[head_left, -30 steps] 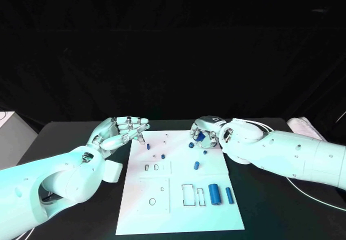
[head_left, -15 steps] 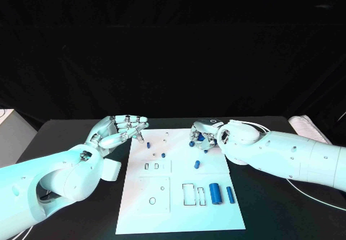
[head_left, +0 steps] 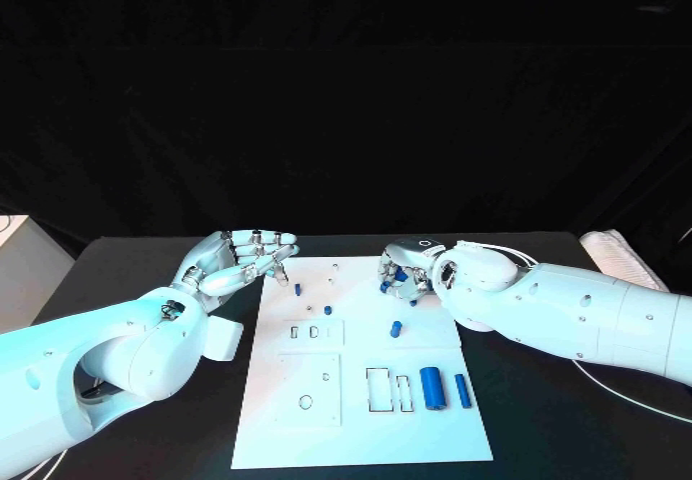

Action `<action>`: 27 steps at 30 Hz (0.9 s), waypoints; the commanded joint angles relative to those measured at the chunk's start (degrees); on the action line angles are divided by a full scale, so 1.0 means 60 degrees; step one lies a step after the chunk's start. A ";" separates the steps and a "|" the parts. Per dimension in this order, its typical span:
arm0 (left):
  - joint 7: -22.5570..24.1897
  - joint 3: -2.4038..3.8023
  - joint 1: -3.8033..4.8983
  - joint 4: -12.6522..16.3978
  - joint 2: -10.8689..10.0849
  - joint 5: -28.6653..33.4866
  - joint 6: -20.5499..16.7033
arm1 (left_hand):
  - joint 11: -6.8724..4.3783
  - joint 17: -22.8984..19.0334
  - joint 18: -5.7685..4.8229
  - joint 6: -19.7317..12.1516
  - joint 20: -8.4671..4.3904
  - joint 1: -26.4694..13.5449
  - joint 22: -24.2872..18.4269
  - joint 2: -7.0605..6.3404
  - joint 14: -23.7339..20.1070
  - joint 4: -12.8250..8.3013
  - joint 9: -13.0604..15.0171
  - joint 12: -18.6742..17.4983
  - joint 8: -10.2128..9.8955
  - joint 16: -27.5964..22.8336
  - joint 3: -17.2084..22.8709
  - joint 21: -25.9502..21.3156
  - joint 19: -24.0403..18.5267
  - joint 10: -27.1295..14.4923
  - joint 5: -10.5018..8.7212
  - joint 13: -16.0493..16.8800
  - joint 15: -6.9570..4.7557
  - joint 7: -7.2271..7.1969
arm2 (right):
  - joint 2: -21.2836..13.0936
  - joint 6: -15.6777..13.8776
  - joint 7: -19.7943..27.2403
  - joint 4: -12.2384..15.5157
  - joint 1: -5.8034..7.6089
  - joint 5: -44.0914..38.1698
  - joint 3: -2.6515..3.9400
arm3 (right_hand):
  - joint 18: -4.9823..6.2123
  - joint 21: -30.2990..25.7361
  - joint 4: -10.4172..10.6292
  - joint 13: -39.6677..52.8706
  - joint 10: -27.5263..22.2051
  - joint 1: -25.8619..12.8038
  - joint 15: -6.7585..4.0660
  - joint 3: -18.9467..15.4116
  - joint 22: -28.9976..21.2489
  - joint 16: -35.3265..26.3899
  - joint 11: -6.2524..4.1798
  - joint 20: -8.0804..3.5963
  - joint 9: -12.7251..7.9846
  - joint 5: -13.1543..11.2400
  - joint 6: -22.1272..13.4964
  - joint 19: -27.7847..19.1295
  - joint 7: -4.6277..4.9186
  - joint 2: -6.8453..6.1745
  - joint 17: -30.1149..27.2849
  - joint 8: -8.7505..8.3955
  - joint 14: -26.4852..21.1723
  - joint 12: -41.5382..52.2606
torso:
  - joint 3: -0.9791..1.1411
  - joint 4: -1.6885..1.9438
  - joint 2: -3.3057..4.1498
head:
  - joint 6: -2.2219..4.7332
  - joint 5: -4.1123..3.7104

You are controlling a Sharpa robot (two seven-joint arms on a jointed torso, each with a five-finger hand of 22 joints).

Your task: Assemble the parts on the task board

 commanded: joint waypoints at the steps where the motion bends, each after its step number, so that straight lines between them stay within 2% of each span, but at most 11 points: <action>1: 0.0005 0.0009 0.0024 0.0013 0.0004 -0.0029 0.0214 | 0.0015 0.0008 0.0110 -0.0038 -0.0006 -0.0098 0.0008 -0.0002 -0.0089 0.0016 0.0008 -0.0037 -0.0049 0.0064 0.0060 0.0020 -0.0067 0.0002 -0.0059 0.0012 -0.0010 -0.0009 | 0.0039 0.0131 -0.0007 -0.0004 -0.0017 -0.0122 -0.0010 | -0.0085 0.0042 0.0060 0.0016 0.0102 -0.0067 0.0052 0.0009 0.0115 0.0058 -0.0012 0.0043 0.0017 -0.0017 0.0012 -0.0005 0.0011 0.0048 0.0014 0.0014 0.0247 0.0036 | -0.0002 0.0000 0.0026 | 0.0014 0.0002; 7: -0.0016 0.0009 0.0035 0.0009 0.0002 -0.0021 0.0261 | 0.0012 0.0012 0.0112 -0.0037 -0.0003 -0.0083 0.0032 0.0018 -0.0095 0.0007 0.0014 -0.0031 -0.0047 0.0087 0.0079 0.0057 -0.0084 0.0000 -0.0060 0.0015 -0.0010 -0.0016 | 0.0110 0.0159 -0.0018 -0.0069 -0.0016 -0.0115 -0.0010 | -0.0112 0.0142 0.0092 0.0039 0.0236 -0.0051 0.0042 0.0051 0.0268 0.0151 -0.0029 0.0038 0.0064 -0.0022 0.0078 0.0043 0.0014 0.0101 0.0085 0.0053 0.0253 0.0061 | -0.0004 0.0004 0.0058 | 0.0043 0.0010; 13: -0.0041 0.0009 0.0043 0.0002 0.0001 -0.0017 0.0294 | 0.0009 0.0014 0.0114 -0.0032 -0.0003 -0.0076 0.0044 0.0026 -0.0096 0.0002 0.0017 -0.0027 -0.0044 0.0097 0.0088 0.0074 -0.0091 0.0004 -0.0062 0.0016 -0.0012 -0.0021 | 0.0141 0.0011 -0.0002 -0.0066 -0.0017 -0.0113 -0.0010 | -0.0182 0.0389 0.0080 0.0119 0.0628 0.0084 -0.0041 0.0236 0.0649 0.0300 -0.0143 -0.0019 0.0211 -0.0021 0.0312 0.0174 -0.0096 0.0257 0.0177 0.0211 0.0255 0.0135 | -0.0006 0.0002 0.0070 | 0.0044 0.0007; 20: -0.0068 0.0009 0.0057 -0.0019 -0.0004 -0.0016 0.0309 | 0.0003 0.0016 0.0117 -0.0021 -0.0004 -0.0057 0.0065 0.0035 -0.0098 -0.0011 0.0024 -0.0020 -0.0037 0.0116 0.0105 0.0106 -0.0105 0.0013 -0.0066 0.0019 -0.0018 -0.0030 | 0.0147 -0.0475 -0.0047 -0.0006 -0.0017 -0.0108 -0.0009 | -0.0274 0.0687 -0.0001 0.0232 0.1038 0.0273 -0.0161 0.0515 0.1110 0.0418 -0.0290 -0.0126 0.0452 -0.0022 0.0622 0.0350 -0.0228 0.0547 0.0212 0.0460 0.0254 0.0168 | -0.0011 -0.0005 0.0073 | 0.0057 0.0016; 27: -0.0081 0.0009 0.0069 -0.0052 -0.0018 -0.0016 0.0317 | -0.0001 0.0017 0.0118 -0.0015 -0.0005 -0.0045 0.0078 0.0041 -0.0101 -0.0019 0.0029 -0.0017 -0.0033 0.0126 0.0117 0.0126 -0.0113 0.0019 -0.0067 0.0021 -0.0021 -0.0035 | 0.0113 -0.1245 -0.0326 0.0154 -0.0007 -0.0171 0.0005 | -0.0306 0.0787 -0.0067 0.0275 0.1147 0.0347 -0.0195 0.0591 0.1267 0.0467 -0.0328 -0.0161 0.0556 -0.0021 0.0689 0.0413 -0.0247 0.0665 0.0238 0.0544 0.0259 0.0156 | -0.0026 0.0002 0.0082 | 0.0109 0.0024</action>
